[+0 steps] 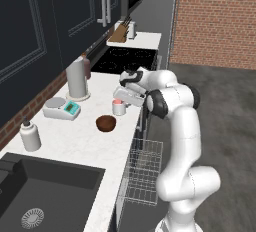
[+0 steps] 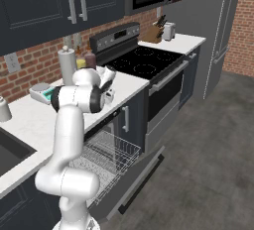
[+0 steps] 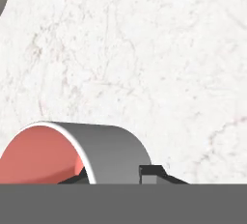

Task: Pick up the cup and bowl from the counter, place them in the dishwasher, and close the dishwasher door.

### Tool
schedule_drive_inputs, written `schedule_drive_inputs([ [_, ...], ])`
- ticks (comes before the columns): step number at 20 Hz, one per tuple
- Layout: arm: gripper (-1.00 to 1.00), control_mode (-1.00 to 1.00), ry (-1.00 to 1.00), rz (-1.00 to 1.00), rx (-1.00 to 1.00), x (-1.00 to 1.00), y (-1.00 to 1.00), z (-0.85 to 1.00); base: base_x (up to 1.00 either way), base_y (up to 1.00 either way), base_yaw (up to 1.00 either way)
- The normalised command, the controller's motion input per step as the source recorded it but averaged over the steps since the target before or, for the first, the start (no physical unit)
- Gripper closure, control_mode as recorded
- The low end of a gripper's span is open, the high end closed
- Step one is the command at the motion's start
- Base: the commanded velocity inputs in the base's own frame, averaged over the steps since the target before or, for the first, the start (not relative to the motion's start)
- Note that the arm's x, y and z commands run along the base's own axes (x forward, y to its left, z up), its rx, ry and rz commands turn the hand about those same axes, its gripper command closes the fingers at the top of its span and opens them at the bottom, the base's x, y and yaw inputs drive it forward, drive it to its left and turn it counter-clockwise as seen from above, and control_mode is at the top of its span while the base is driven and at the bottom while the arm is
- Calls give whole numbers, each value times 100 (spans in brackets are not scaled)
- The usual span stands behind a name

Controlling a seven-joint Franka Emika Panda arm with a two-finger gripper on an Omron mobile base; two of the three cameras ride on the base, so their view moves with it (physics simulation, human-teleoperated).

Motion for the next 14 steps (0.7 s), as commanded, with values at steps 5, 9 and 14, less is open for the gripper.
schedule_drive_inputs([
  [5,100,-100,0,0,0,-100,-99,0,0,0,0],
  [9,100,-100,0,0,0,-100,-100,0,0,0,0],
  [14,100,-100,-8,2,0,-100,-72,-5,0,0,0],
])
